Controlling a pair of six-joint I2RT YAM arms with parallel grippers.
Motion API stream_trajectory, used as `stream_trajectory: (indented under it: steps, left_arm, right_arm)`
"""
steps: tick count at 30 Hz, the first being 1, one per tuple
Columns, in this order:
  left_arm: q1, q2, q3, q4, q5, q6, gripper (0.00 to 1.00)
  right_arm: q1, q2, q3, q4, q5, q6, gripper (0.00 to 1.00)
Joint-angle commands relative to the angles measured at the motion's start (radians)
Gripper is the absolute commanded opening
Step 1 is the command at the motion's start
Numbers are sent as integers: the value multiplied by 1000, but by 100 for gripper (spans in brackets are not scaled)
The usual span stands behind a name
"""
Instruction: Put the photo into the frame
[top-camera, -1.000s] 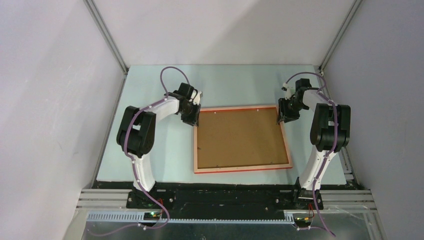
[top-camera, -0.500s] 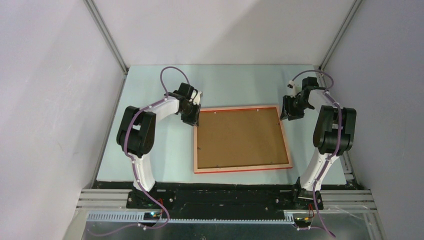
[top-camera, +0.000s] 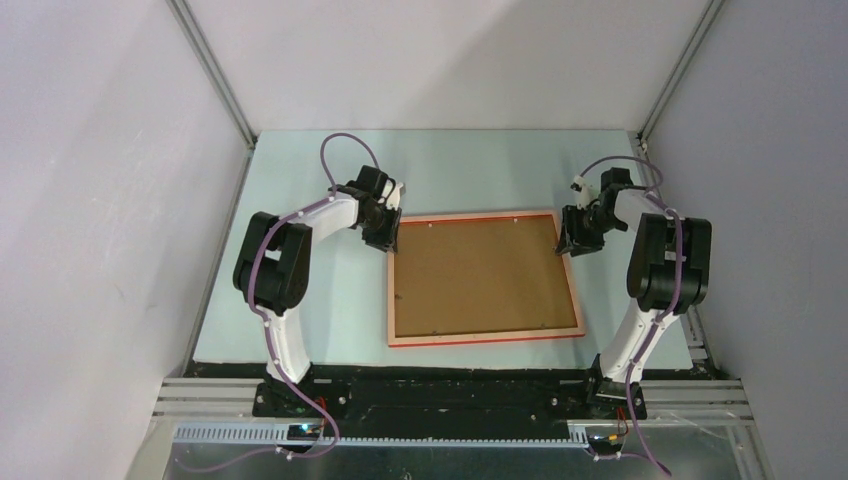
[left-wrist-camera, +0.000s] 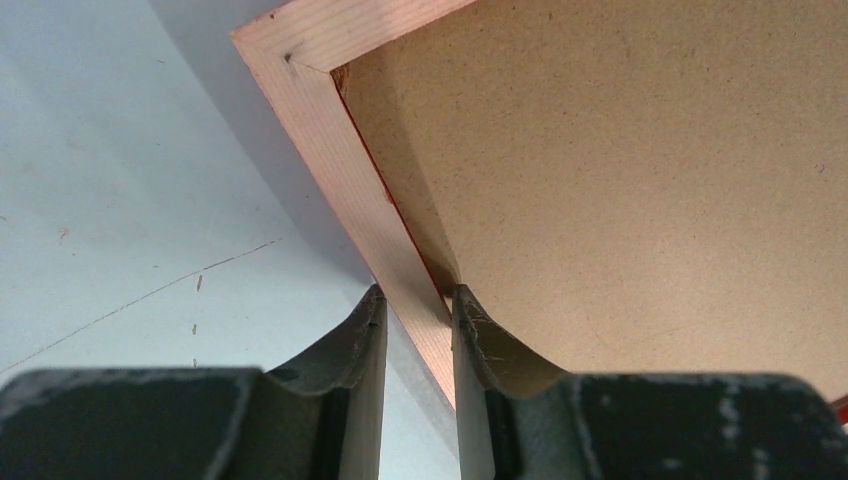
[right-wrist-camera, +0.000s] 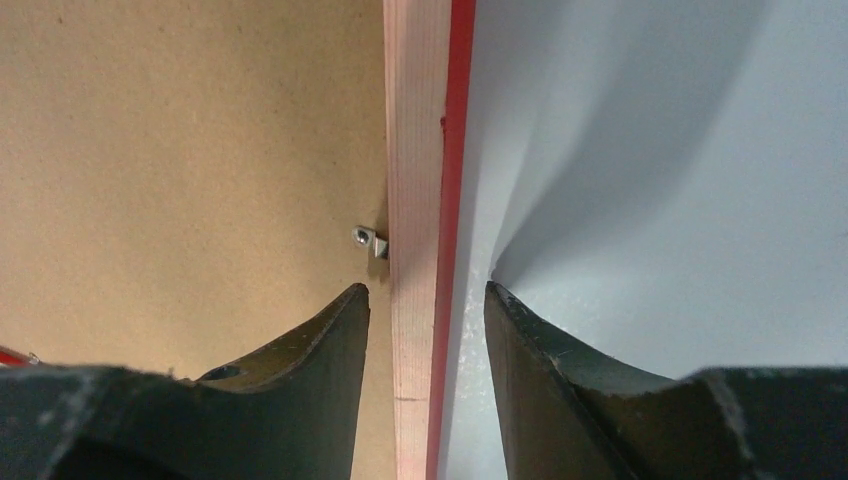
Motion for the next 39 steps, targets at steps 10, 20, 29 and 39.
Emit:
stream_trajectory:
  steps: [10, 20, 29, 39]
  left_arm:
    - [-4, -10, 13, 29, -28, 40, 4]
    - [-5, -20, 10, 28, -29, 41, 4]
    - [-5, -25, 10, 28, -23, 40, 4]
    - [-5, -22, 9, 28, -21, 40, 2]
  right_arm:
    - [-12, -119, -109, -2, -22, -42, 49]
    - [-14, -148, -135, -14, -32, -48, 47]
    - [-14, -171, -160, -17, -24, -51, 47]
    - [-14, -154, -162, 0, -15, -51, 41]
